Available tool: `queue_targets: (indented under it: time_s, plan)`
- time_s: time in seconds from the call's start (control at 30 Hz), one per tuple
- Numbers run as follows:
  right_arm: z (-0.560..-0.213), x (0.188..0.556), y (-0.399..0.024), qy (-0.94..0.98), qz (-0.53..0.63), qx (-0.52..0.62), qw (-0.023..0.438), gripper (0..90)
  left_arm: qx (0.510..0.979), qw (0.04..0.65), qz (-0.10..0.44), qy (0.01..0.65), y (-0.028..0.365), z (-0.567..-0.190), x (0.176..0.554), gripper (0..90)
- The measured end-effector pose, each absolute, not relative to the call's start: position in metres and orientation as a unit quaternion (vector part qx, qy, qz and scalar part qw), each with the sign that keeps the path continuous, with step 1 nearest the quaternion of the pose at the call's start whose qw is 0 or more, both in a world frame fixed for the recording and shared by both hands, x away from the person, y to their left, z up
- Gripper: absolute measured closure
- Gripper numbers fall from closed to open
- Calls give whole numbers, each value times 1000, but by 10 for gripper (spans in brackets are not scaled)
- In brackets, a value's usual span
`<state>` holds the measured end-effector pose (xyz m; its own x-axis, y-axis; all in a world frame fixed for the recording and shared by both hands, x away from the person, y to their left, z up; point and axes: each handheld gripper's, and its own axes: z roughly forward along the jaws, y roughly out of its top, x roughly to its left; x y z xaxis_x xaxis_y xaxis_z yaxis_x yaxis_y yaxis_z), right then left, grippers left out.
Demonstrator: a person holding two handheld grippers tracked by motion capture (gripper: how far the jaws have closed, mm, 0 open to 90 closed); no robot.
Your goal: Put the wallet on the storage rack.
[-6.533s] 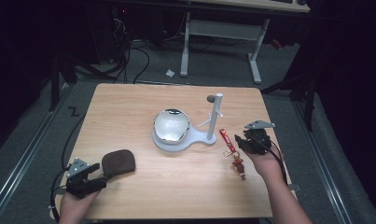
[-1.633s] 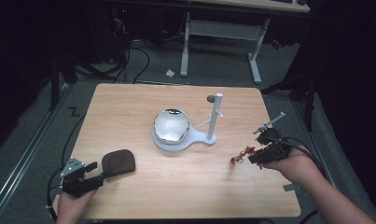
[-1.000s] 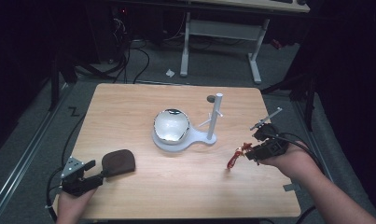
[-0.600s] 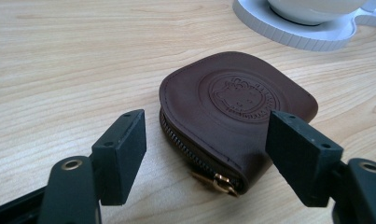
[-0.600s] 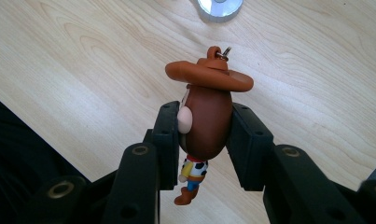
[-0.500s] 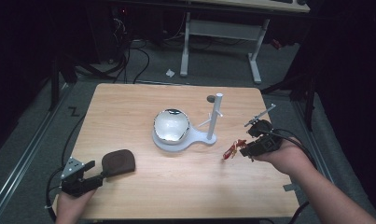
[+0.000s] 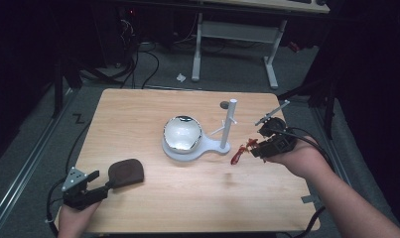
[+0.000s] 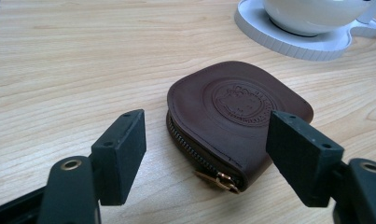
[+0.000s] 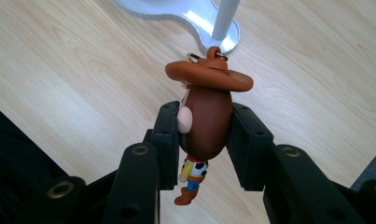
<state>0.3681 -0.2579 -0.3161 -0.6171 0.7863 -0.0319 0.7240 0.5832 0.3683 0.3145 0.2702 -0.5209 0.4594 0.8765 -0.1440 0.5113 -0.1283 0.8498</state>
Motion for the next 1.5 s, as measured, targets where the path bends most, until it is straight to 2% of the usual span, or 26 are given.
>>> queue_targets:
  time_s: [0.33,0.5,0.87,1.5]
  plan:
    - [-305,376,-251,886,158,423,105,662,725,454,197,480,271,-522,316,290]
    - [-300,381,-249,885,163,426,94,662,723,456,198,479,270,-521,314,290]
    - [-279,390,-241,887,164,417,110,662,725,455,196,478,271,-522,316,290]
    - [-267,411,-226,883,168,416,135,662,725,458,196,477,272,-521,316,290]
